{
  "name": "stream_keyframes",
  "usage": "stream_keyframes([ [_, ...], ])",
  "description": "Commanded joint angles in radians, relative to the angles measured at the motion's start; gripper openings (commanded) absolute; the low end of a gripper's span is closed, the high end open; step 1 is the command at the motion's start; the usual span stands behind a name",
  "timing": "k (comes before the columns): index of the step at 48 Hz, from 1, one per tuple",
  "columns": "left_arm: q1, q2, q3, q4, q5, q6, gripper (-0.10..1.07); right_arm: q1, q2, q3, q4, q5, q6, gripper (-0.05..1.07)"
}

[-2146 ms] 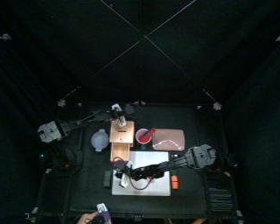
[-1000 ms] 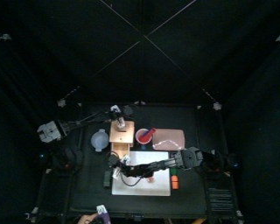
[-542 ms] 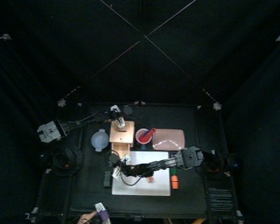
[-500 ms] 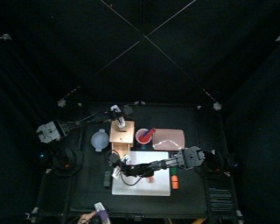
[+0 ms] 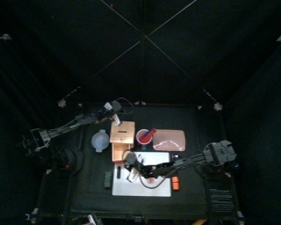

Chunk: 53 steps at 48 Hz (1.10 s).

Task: Grab salmon sushi from open drawer and put onto cutting board

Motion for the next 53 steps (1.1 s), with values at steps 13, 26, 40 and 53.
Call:
stream_keyframes([
  [13,-0.123,-0.190,0.166,-0.031,-0.146,0.002,0.02,0.025,-0.193,0.249,0.008,-0.052,0.014,0.21],
  [26,-0.132,-0.202,0.164,-0.038,-0.150,0.003,0.02,0.017,-0.206,0.305,0.006,-0.054,0.011,0.21],
  [40,-0.132,-0.169,0.133,-0.037,-0.147,0.003,0.02,-0.014,-0.279,0.394,-0.003,-0.051,0.011,0.21],
  [53,-0.130,-0.143,0.130,-0.021,-0.135,0.006,0.02,-0.058,-0.316,0.425,-0.011,-0.054,0.011,0.21],
])
